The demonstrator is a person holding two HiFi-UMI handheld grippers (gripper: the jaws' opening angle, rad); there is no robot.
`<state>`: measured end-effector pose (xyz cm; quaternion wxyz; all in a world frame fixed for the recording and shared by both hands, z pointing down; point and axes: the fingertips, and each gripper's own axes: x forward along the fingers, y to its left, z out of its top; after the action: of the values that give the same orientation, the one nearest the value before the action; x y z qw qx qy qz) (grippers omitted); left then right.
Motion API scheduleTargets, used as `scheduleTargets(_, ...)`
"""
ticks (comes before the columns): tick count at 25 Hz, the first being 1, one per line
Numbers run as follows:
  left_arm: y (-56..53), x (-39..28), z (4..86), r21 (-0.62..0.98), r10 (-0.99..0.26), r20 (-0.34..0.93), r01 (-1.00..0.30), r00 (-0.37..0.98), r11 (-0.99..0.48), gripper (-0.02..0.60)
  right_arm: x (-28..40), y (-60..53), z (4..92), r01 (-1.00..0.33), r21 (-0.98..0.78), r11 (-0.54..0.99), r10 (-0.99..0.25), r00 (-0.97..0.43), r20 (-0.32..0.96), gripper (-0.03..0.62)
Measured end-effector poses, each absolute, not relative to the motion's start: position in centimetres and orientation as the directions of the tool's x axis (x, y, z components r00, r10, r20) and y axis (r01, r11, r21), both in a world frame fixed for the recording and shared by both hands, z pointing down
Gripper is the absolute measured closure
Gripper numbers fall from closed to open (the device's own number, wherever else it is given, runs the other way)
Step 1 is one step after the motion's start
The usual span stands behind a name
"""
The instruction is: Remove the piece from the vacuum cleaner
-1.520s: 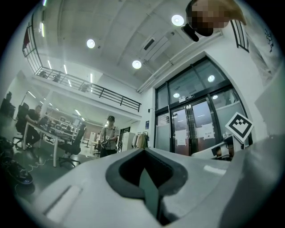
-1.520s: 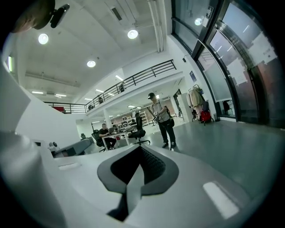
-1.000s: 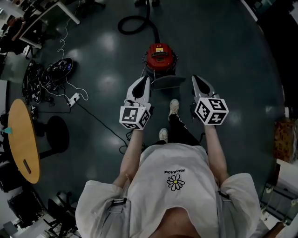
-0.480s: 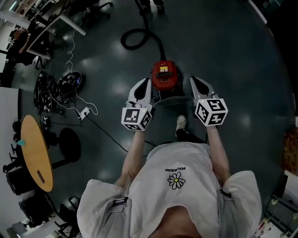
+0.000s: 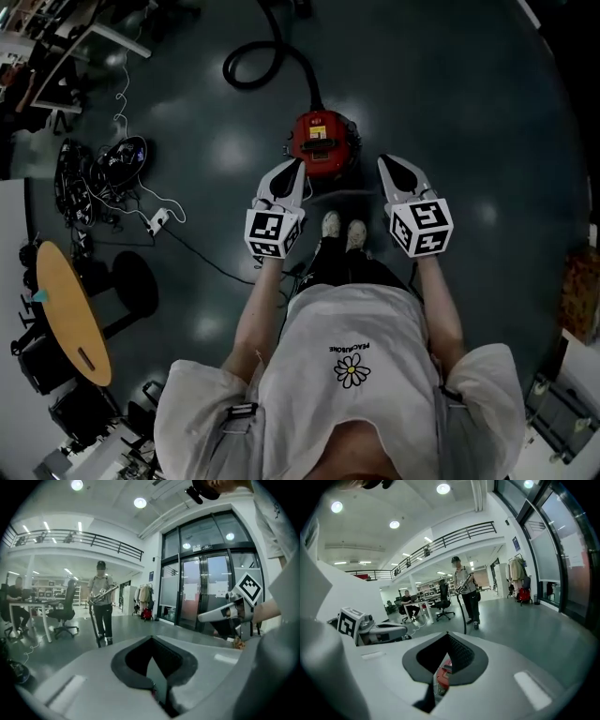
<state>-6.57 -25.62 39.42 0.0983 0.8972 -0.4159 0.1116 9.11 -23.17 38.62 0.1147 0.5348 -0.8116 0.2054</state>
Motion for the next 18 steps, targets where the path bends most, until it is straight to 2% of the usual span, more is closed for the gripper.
scheduleTargets(5,-29.0,-5.7,45.2,0.037,-0.603,0.453,-0.689,0.657,-0.724,0.58,8.5,-24.9,40.6,-0.912,-0.162,0.376,-0.788,-0.407,0.463,0.571)
scheduleTargets(9,-30.7,-5.7,53.7,-0.083,-0.495,0.642,-0.589,0.585,-0.804,0.58,8.7,-26.2,44.1,-0.923,-0.127,0.363,-0.777,-0.375,0.505,0.571)
scheduleTargets(14,-31.5,-5.7,65.1,-0.022,-0.364,0.771,-0.55,0.522,-0.835,0.58,8.9,-27.4,51.8,-0.918,-0.026,0.396,-0.757,-0.342,0.557,0.571)
scheduleTargets(18,-31.0,-4.7,72.3,0.042,-0.234,0.844,-0.493,0.483,-0.869,0.58,9.3,-26.6,57.8,-0.858,0.197,0.475,-0.726,-0.255,0.639,0.569)
